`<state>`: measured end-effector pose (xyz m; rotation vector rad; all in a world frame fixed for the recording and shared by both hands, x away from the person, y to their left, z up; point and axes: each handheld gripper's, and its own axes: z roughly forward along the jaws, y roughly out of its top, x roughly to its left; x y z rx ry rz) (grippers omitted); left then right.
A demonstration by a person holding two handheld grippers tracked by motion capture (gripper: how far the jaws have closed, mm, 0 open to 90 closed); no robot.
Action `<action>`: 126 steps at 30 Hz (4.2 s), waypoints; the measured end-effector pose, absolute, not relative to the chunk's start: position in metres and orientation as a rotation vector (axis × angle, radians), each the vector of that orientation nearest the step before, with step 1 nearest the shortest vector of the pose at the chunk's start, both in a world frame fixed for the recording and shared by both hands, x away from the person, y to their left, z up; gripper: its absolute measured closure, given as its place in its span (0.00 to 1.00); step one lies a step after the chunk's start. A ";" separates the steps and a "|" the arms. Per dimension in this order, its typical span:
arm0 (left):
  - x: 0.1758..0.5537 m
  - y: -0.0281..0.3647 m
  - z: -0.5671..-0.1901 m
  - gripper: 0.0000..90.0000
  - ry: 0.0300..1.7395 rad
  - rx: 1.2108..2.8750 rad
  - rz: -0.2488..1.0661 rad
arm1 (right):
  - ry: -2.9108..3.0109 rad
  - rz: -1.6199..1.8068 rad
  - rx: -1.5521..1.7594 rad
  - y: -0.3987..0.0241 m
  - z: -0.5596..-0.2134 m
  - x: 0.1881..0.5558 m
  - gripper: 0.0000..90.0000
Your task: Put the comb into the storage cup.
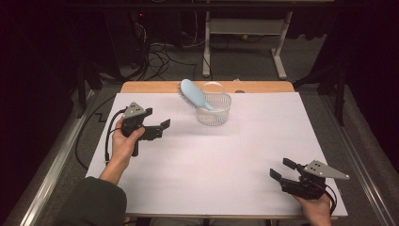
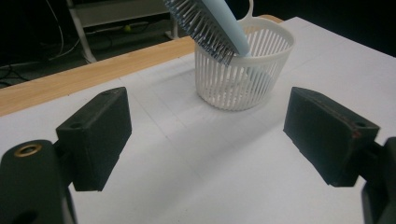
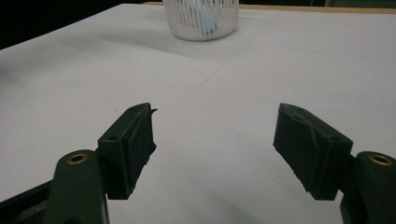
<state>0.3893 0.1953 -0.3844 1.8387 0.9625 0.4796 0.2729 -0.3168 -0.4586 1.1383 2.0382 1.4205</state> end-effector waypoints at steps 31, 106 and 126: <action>0.377 0.211 -0.389 0.18 0.983 1.824 0.494 | 2.037 1.420 1.141 -0.317 -0.459 0.273 0.33; 0.348 0.242 -0.400 0.18 1.030 1.777 0.525 | 2.039 1.415 1.142 -0.316 -0.459 0.273 0.33; 0.338 0.250 -0.410 0.18 1.050 1.769 0.527 | 2.041 1.415 1.142 -0.316 -0.459 0.273 0.33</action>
